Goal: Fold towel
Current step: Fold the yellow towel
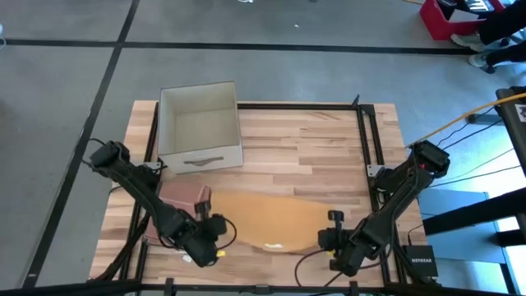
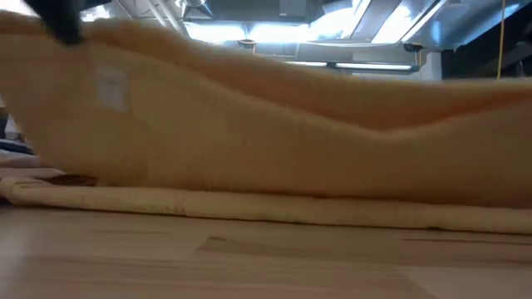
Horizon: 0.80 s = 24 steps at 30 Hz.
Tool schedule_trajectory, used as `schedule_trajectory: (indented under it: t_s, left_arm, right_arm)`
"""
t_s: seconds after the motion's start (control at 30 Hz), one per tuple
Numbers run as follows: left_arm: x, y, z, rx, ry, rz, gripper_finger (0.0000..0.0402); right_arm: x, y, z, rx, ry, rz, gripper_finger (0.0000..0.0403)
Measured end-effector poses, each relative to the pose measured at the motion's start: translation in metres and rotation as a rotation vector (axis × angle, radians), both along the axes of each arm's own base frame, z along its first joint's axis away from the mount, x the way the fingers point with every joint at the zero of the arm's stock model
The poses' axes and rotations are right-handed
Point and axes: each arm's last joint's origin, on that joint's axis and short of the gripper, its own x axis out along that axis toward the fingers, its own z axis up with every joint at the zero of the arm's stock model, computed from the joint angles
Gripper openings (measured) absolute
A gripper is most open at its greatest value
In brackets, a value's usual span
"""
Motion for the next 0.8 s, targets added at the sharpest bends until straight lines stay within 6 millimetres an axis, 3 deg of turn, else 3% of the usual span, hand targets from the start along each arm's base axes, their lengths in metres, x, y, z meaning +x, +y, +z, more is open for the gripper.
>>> schedule_trajectory:
  t_s: [0.53, 0.8]
  left_arm:
    - [-0.010, 0.015, 0.008, 0.148, -0.027, 0.081, 0.0003]
    - [-0.005, 0.055, 0.010, 0.446, 0.014, 0.185, 0.0003]
  right_arm:
    - [-0.006, -0.016, 0.008, -0.147, -0.061, -0.107, 0.0009]
    - [-0.003, -0.055, 0.024, -0.314, -0.073, -0.258, 0.0010]
